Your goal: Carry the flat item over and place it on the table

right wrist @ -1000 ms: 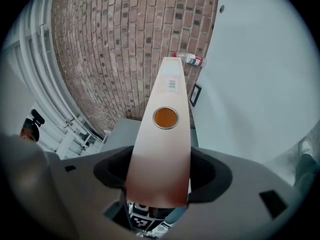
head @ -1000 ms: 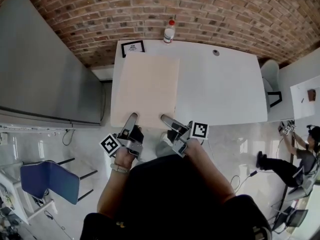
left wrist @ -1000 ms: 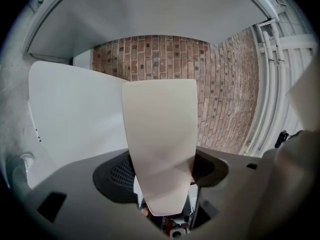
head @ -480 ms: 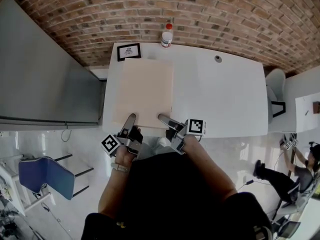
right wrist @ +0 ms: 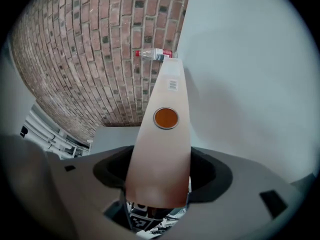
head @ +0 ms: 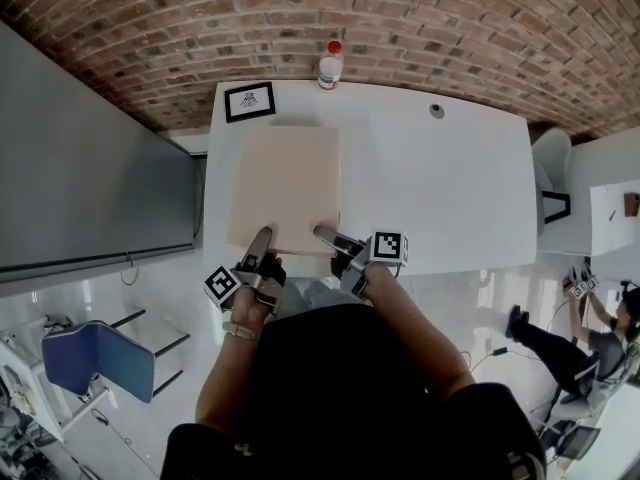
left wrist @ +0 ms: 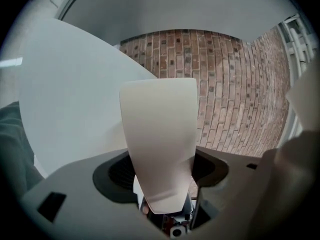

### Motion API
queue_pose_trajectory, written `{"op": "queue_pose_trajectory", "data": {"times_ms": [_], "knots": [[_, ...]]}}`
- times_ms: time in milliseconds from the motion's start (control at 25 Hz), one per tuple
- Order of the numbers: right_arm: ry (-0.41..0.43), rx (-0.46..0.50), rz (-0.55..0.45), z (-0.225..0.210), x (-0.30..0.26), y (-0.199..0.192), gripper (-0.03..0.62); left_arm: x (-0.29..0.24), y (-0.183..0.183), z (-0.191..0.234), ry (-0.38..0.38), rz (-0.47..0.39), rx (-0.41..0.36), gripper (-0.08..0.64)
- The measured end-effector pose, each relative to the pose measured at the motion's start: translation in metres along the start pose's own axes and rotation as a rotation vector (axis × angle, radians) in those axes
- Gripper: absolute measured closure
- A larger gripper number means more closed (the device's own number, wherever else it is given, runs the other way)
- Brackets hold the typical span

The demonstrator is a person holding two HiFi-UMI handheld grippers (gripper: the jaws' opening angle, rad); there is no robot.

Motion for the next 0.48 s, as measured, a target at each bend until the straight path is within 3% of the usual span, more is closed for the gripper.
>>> {"op": "queue_pose_trajectory", "data": {"times_ms": [480], "knots": [[-0.077, -0.038, -0.050, -0.008, -0.028, 0.000, 0.264, -0.013, 0.038, 0.020, 0.049, 0.125, 0.076, 0.256]]}}
Point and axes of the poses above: the fingertips, and each gripper's own axes: x backward along the fingers, z to its left, y out of its top, the point moved 10 cm from there along x, backward along the fingers, and after that the axes turned 4 degrees about -y, right-handed, at the moved point
